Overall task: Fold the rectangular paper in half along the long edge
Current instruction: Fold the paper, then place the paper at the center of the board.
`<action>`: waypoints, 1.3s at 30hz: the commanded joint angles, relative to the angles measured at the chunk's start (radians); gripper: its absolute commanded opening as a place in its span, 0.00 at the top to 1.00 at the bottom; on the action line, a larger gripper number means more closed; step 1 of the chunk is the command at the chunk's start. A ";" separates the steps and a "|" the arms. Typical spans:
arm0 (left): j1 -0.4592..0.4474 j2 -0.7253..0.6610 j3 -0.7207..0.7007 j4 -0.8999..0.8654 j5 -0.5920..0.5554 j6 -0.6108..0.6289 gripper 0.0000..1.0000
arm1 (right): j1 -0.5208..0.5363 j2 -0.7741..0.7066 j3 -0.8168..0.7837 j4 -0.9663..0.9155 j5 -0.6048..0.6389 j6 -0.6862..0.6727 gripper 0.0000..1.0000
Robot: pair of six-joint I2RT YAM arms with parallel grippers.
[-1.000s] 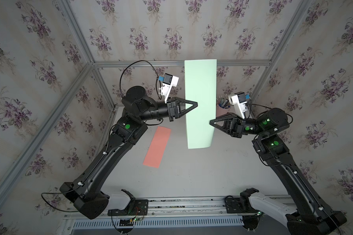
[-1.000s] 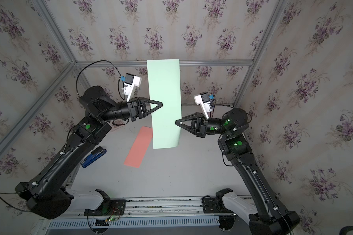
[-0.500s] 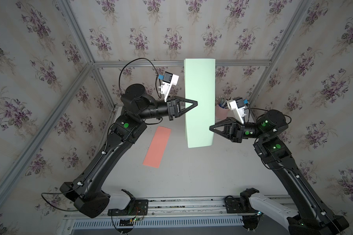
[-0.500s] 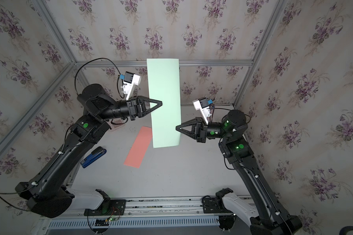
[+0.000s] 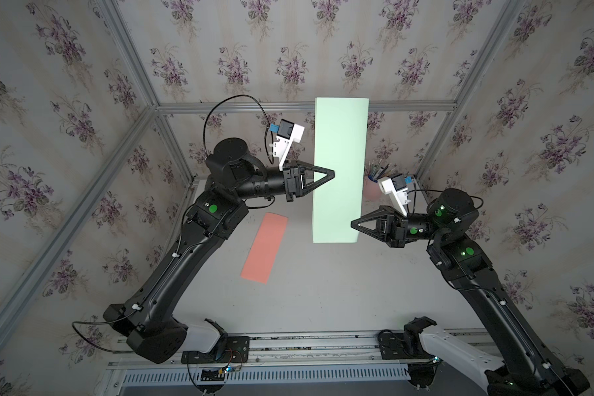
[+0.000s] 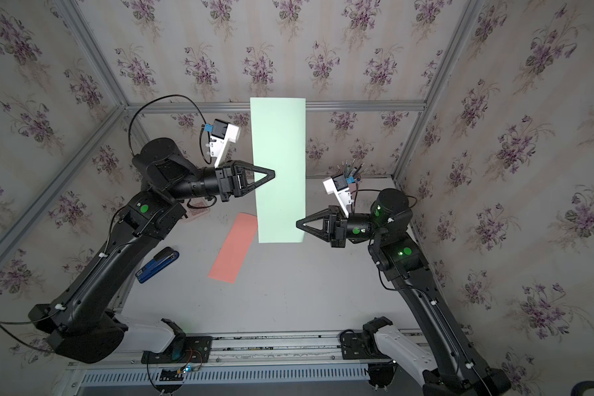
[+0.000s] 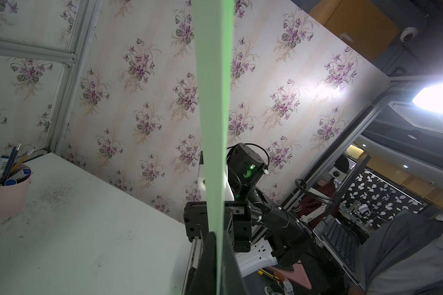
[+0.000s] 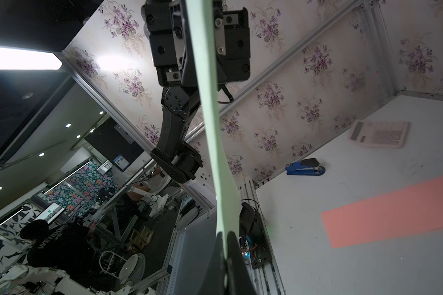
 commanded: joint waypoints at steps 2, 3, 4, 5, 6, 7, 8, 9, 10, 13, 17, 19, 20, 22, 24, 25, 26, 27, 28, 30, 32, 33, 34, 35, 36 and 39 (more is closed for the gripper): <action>0.003 0.004 0.018 0.021 -0.004 0.017 1.00 | 0.002 -0.009 -0.009 -0.020 -0.031 -0.032 1.00; 0.003 0.004 0.019 0.021 -0.004 0.017 1.00 | 0.002 -0.013 -0.009 -0.026 -0.030 -0.037 1.00; 0.003 0.004 0.019 0.021 -0.004 0.019 1.00 | 0.001 -0.017 -0.005 -0.043 -0.019 -0.046 0.91; 0.003 0.004 0.023 0.020 -0.004 0.020 1.00 | 0.002 -0.015 0.003 -0.078 -0.003 -0.063 0.81; 0.003 0.004 0.025 0.016 -0.004 0.021 1.00 | 0.002 -0.012 0.010 -0.096 -0.004 -0.080 0.82; 0.004 0.003 0.029 0.016 -0.003 0.022 1.00 | 0.002 -0.012 0.004 -0.093 -0.027 -0.079 0.92; 0.004 0.003 0.031 0.015 -0.002 0.022 1.00 | 0.002 -0.017 -0.009 -0.071 -0.038 -0.065 0.99; 0.004 0.004 0.033 0.013 -0.001 0.022 1.00 | 0.002 -0.022 -0.013 -0.071 -0.034 -0.068 1.00; 0.004 0.031 0.036 0.011 0.000 0.025 1.00 | 0.002 -0.026 -0.014 -0.081 -0.025 -0.072 0.92; 0.003 0.040 0.051 -0.003 0.000 0.032 1.00 | 0.004 -0.024 -0.016 -0.119 -0.028 -0.096 0.94; 0.003 0.044 0.058 -0.006 0.000 0.035 1.00 | 0.002 -0.036 -0.030 -0.115 0.003 -0.085 0.90; 0.003 0.045 0.058 -0.006 0.000 0.035 1.00 | 0.004 -0.036 -0.043 -0.097 -0.026 -0.079 1.00; 0.003 0.047 0.058 -0.009 0.000 0.035 1.00 | 0.002 -0.040 -0.052 -0.082 -0.025 -0.072 1.00; 0.003 0.047 0.059 -0.028 -0.011 0.050 1.00 | 0.001 -0.032 -0.037 -0.150 0.020 -0.117 0.97; 0.004 0.050 0.068 -0.086 -0.031 0.079 1.00 | -0.011 0.002 0.009 -0.291 0.122 -0.190 0.57; 0.005 0.056 0.082 -0.148 -0.061 0.107 1.00 | -0.026 0.021 0.038 -0.365 0.195 -0.224 0.52; 0.005 0.071 0.113 -0.251 -0.116 0.148 1.00 | -0.053 0.039 0.060 -0.423 0.267 -0.241 0.46; 0.006 0.092 0.151 -0.353 -0.175 0.186 1.00 | -0.086 0.049 0.075 -0.462 0.324 -0.249 0.43; 0.005 0.128 0.209 -0.490 -0.259 0.228 0.99 | -0.118 0.057 0.091 -0.497 0.412 -0.247 0.30; 0.003 0.236 0.364 -0.782 -0.448 0.301 0.99 | -0.156 0.069 0.139 -0.572 0.641 -0.247 0.21; -0.017 0.375 0.529 -1.074 -0.750 0.334 1.00 | -0.156 0.076 0.184 -0.632 0.900 -0.239 0.00; -0.034 0.426 0.572 -1.164 -0.870 0.334 1.00 | -0.157 0.082 0.197 -0.650 0.992 -0.234 0.00; -0.061 0.477 0.604 -1.253 -1.016 0.329 1.00 | -0.156 0.092 0.207 -0.671 1.090 -0.227 0.00; -0.096 0.534 0.627 -1.324 -1.165 0.322 1.00 | -0.155 0.105 0.213 -0.695 1.184 -0.211 0.00; -0.134 0.575 0.642 -1.374 -1.281 0.313 1.00 | -0.155 0.123 0.218 -0.713 1.245 -0.205 0.00; -0.208 0.696 0.677 -1.468 -1.451 0.256 1.00 | -0.154 0.183 0.210 -0.753 1.370 -0.191 0.00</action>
